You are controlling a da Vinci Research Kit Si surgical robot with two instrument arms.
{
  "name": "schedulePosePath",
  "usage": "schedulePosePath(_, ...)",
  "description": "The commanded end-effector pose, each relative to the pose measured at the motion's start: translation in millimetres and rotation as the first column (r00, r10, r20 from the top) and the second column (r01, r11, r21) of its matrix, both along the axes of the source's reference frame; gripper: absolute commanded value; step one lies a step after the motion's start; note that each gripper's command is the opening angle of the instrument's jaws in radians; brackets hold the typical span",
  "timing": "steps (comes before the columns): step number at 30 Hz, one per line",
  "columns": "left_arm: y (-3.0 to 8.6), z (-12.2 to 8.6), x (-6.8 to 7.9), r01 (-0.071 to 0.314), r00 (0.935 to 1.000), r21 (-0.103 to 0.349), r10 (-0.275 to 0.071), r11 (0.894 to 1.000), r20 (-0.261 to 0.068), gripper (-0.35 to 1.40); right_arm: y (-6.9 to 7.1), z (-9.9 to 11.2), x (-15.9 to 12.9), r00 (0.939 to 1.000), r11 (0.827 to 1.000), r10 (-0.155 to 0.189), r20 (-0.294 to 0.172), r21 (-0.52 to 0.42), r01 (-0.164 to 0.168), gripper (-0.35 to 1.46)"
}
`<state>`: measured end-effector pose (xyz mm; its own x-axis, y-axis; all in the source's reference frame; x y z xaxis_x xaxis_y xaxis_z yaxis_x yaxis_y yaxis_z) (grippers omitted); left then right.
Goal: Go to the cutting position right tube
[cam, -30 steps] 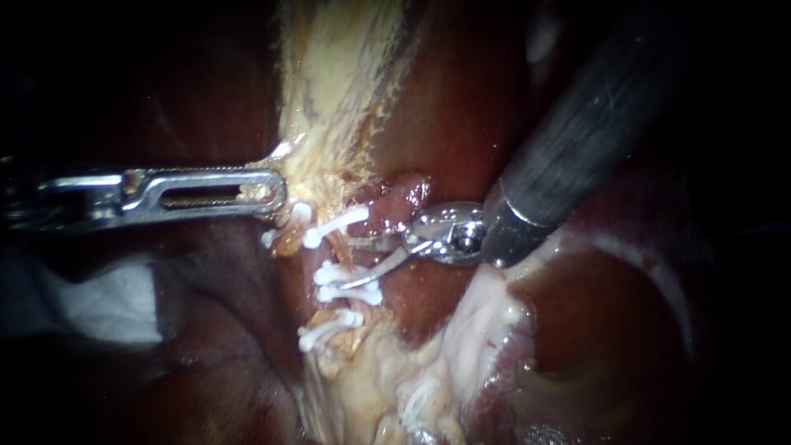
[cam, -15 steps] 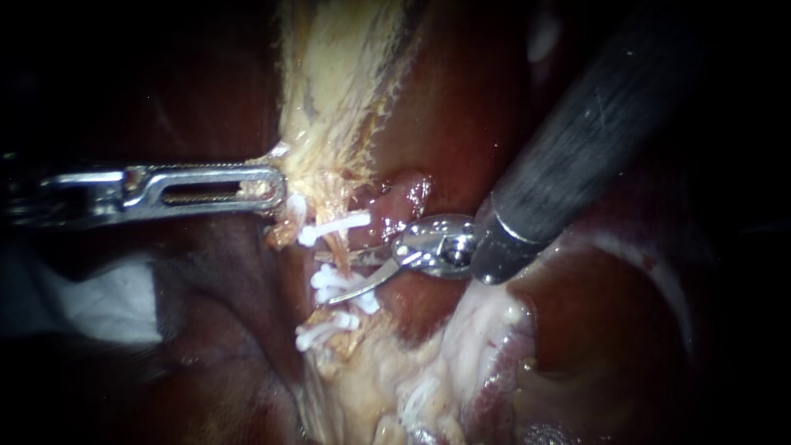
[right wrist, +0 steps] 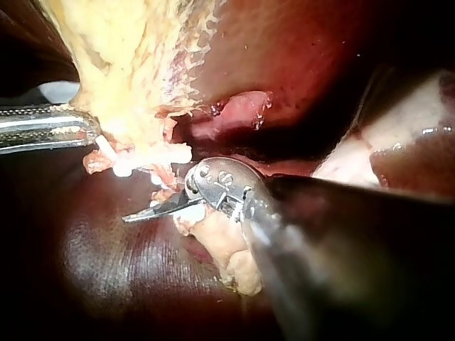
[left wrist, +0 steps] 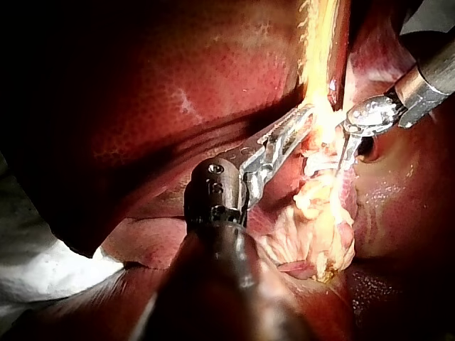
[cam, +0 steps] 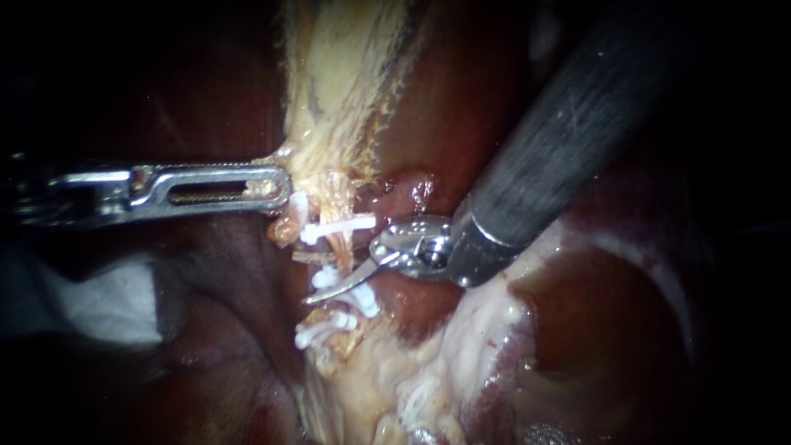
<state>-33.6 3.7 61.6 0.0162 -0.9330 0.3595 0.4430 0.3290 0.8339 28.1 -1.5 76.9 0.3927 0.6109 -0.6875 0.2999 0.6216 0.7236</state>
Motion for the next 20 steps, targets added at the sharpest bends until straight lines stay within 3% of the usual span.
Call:
schedulePosePath(1, 0.0, 0.0, 0.0, 0.000, 1.0000, 0.000, 0.000, 1.000, 0.000, -0.35, 0.0, 0.0, 0.0, 1.0000, 1.000, -0.001, 0.001, 0.000, 0.001, 0.48)
schedulePosePath(20, 0.0, 0.0, -0.1, 0.001, 1.0000, 0.000, -0.001, 1.000, -0.001, -0.35, 0.0, 0.1, 0.0, 1.0000, 1.000, -0.002, 0.000, 0.000, 0.002, 0.47)
